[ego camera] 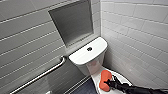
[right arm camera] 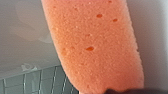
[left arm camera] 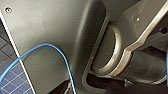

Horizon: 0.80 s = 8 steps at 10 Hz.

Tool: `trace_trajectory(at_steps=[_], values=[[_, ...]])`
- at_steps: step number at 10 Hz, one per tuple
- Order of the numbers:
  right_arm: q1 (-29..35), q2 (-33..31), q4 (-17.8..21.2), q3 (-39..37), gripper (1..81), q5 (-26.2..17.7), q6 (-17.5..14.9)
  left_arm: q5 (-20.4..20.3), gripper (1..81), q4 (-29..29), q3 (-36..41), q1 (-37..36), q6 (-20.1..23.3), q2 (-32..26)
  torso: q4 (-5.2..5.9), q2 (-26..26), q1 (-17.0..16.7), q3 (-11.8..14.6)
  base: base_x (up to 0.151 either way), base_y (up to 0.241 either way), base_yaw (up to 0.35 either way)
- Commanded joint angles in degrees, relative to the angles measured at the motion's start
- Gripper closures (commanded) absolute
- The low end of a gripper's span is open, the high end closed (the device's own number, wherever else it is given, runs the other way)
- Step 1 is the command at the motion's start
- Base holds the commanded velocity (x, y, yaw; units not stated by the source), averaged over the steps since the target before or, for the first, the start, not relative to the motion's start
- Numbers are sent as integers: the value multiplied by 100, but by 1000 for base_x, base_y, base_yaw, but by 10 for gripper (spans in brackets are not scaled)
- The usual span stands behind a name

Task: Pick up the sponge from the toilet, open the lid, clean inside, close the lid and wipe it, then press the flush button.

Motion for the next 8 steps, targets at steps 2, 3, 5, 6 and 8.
trace_trajectory(at_steps=[2,3,5,6,8], values=[[783,727,70,-349,811,-703,-18,422,10,8,-3,66,49,-77,0,0,0,0,0,0,0],[783,852,70,-393,811,-703,-18,422,10,8,-3,66,49,-77,0,0,0,0,0,0,0],[494,984,70,-455,811,-685,-9,422,10,8,-3,66,49,-77,0,0,0,0,0,0,0],[222,896,79,-499,811,-650,-9,422,10,8,-3,66,49,-77,0,0,0,0,0,0,0],[-122,544,87,-604,811,-606,9,422,10,0,-3,66,49,-77,0,0,0,0,0,0,0]])
